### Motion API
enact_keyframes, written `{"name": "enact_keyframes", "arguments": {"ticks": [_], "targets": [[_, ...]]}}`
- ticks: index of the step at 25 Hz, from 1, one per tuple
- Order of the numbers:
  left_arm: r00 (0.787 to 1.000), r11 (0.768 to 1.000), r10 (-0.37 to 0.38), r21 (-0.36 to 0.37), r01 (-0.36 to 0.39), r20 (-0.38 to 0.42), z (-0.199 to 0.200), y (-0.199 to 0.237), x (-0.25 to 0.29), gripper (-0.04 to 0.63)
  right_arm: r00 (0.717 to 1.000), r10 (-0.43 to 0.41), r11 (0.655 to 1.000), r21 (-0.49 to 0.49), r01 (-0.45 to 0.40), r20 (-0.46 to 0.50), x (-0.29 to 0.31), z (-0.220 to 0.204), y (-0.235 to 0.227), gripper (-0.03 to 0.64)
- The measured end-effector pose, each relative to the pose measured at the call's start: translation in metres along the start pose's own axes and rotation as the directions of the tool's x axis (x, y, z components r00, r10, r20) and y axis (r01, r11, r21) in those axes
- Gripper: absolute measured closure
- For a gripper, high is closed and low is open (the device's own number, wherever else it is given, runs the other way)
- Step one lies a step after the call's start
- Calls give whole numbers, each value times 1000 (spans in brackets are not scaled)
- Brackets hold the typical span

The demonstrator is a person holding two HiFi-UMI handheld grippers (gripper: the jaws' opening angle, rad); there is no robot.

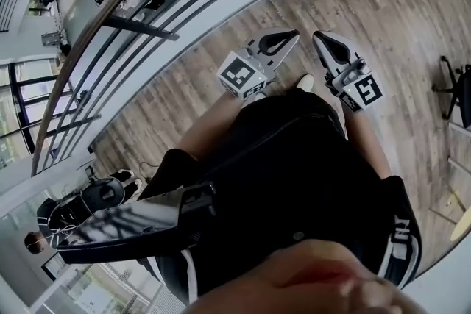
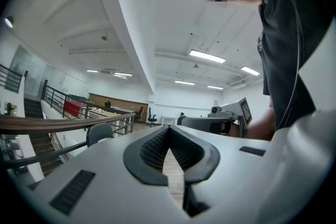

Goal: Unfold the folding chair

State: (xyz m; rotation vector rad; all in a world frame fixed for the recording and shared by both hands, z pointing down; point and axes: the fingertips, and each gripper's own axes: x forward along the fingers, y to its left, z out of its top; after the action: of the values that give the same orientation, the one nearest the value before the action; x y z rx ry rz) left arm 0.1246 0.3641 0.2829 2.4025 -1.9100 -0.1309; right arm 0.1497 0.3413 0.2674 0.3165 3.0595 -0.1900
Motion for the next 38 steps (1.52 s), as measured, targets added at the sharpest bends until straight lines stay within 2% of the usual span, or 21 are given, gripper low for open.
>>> {"name": "enact_keyframes", "arguments": {"ticks": [5,7,12,19,27,30,35,38], "targets": [[998,998,56,30,-55,-25,-2,29,65,592,999,35,998,-56,-33,19,-9,15,-71,609],[996,996,76,41,-74,-46,-3,36,89,591,998,54,997,-47,-53,21,-13,16,-92,609],[994,994,104,42,-102,-43,4,56,130,592,997,81,997,11,-81,19,-10,23,-133,609],[994,995,100,27,-99,-39,9,97,162,592,995,95,995,-5,-95,7,19,25,-177,609],[999,1000,26,7,-26,-32,7,180,193,592,999,3,999,-32,-4,-38,80,19,-235,609],[999,999,-31,-10,31,-35,8,213,209,592,998,-39,999,-40,37,-49,108,22,-257,609],[991,992,-127,3,127,-43,11,256,229,592,988,-139,990,-24,138,-67,151,17,-298,609],[988,988,-153,-27,152,-37,12,286,231,592,978,-194,981,-32,192,-73,172,13,-316,609]]}}
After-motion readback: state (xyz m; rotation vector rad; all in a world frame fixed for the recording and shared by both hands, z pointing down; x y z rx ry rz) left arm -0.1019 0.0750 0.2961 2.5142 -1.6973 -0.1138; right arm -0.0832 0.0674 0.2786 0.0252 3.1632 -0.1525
